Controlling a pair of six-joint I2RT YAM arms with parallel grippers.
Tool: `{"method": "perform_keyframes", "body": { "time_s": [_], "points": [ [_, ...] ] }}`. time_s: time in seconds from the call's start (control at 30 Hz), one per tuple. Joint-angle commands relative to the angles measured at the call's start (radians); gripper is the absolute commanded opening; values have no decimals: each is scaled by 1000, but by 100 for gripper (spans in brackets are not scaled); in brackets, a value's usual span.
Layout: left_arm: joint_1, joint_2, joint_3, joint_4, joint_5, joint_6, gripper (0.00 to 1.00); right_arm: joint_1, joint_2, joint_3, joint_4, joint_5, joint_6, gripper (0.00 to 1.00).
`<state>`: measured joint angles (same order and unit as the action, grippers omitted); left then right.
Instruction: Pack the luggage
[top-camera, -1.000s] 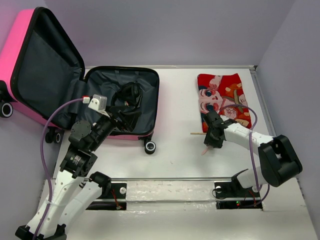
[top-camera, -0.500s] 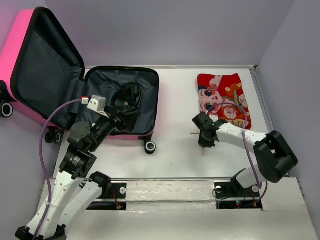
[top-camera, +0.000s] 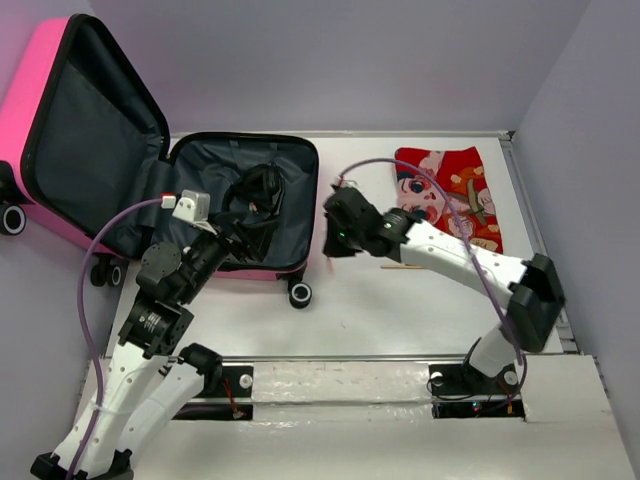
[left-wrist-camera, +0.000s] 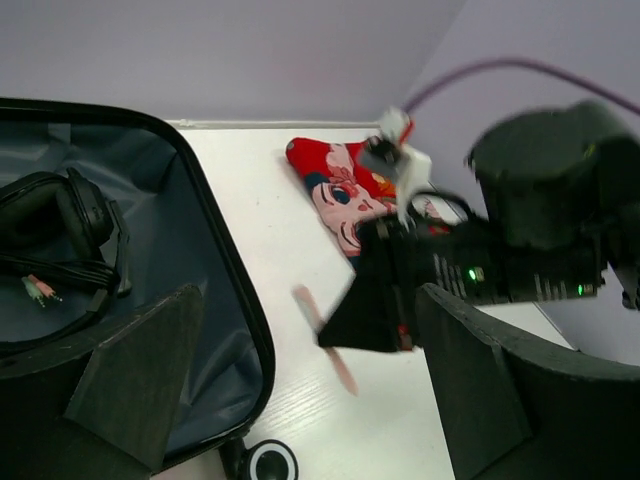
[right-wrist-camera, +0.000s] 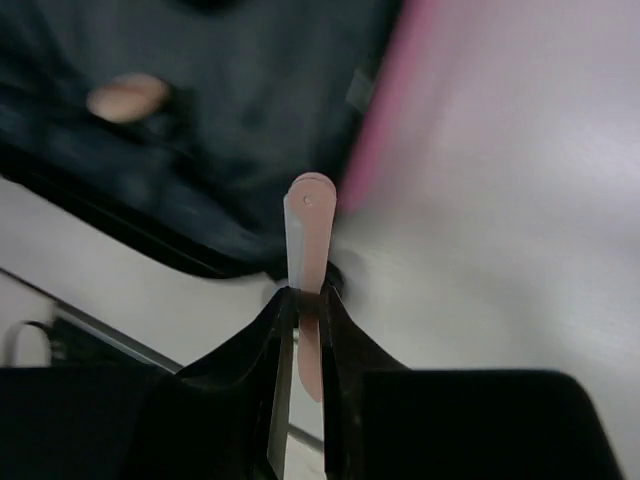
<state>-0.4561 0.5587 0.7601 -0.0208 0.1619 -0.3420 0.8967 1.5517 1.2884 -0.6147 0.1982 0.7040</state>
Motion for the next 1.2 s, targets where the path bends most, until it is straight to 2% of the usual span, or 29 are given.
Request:
{"method": "perform_keyframes", "body": {
  "time_s": [0.0,0.03,0.07,0.1,0.13,0.23,0.27,0.33,0.37,0.4,0.47,0.53,0.67,0.83,1.0,1.17],
  "points": [
    [11,-19,24,22,-64,12,99,25,230,388,159,-141,-112,18],
    [11,-23,22,22,-74,12,99,25,263,440,161,-157,-126,48],
    [13,-22,22,22,-84,12,99,25,301,507,159,-163,-136,60],
    [13,-23,22,22,-85,12,99,25,303,514,159,-152,-144,68],
    [13,-20,22,22,-85,14,99,15,295,476,155,-146,-155,71],
    [13,-17,24,22,-67,9,99,-31,181,323,156,-134,-181,69],
    [13,-16,25,22,-59,9,99,-77,103,190,156,-137,-222,62],
    [13,-16,24,22,-52,9,99,-146,37,64,138,-151,-271,53],
    [13,-16,24,22,-47,8,99,-229,10,8,119,-154,-332,42],
    [13,-16,25,22,-39,6,99,-266,-23,-79,77,-146,-371,38],
    [13,-14,25,22,-35,6,99,-341,-41,-136,15,-111,-458,35],
    [14,-16,25,24,-33,6,99,-370,-45,-182,4,-109,-518,36],
    [14,-3,24,22,-25,6,99,-371,16,-152,-16,-157,-652,48],
    [14,0,25,22,-24,8,99,-371,129,-89,-45,-172,-774,50],
    [14,1,28,22,-19,11,99,-400,199,-61,-68,-166,-810,54],
    [14,6,27,22,-16,11,99,-418,237,-49,-83,-232,-827,61]
  ]
}}
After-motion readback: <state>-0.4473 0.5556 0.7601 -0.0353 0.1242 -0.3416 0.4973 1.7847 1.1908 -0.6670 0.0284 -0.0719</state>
